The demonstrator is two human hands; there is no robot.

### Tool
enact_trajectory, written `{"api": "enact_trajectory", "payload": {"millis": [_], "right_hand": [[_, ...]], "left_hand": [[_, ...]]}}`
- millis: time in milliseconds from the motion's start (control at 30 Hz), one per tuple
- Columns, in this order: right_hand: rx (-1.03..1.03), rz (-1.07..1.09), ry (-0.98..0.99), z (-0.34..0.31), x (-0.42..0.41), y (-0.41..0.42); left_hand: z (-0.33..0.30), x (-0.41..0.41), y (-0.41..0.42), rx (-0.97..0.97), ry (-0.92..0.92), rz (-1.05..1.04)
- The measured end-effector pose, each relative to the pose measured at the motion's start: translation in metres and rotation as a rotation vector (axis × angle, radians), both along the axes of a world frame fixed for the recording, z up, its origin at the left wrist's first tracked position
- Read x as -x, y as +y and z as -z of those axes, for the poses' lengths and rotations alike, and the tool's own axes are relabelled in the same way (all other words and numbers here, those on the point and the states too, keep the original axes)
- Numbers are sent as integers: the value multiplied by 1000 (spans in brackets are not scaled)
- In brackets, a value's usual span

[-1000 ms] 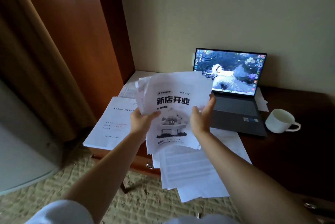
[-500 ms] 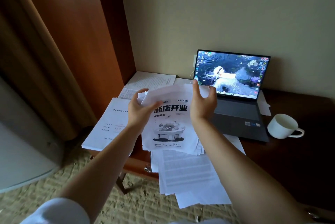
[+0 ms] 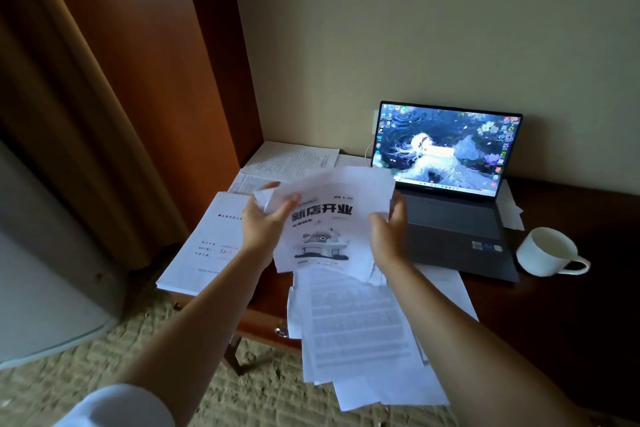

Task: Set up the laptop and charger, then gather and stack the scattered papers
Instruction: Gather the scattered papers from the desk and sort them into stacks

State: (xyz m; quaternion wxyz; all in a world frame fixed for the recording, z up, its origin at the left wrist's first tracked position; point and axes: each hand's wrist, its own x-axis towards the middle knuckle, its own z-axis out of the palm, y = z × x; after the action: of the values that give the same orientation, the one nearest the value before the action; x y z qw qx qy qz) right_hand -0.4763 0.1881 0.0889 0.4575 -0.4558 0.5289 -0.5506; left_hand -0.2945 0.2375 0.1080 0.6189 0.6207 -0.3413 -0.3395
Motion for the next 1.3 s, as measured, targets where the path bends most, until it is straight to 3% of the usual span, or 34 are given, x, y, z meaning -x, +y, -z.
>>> {"api": "enact_trajectory", "payload": {"millis": [133,400,533,700,833,1033,1133,1300], "right_hand": [[9,26,38,6,9,-1],[58,11,42,7,7,-11],[-52,-61,154,15,13,-11],[-14,-11,49,14,12,-21],[-113,-123,104,23,11,-19],[-80,-118,63,13,16,-30],[-162,-189,163,27,26,-23],[-97,-81,72,24,27,-33]], "left_hand": [[0,2,6,-27,-74,43],[-9,10,-5,-14,21,-14],[6,13,1,-114,10,35],[10,20,6,-82,58,-5],[20,31,13,-143,33,26],[10,34,1,-108,96,-54],[27,37,9,-160,84,-47],[27,41,3,-132,71,-81]]}}
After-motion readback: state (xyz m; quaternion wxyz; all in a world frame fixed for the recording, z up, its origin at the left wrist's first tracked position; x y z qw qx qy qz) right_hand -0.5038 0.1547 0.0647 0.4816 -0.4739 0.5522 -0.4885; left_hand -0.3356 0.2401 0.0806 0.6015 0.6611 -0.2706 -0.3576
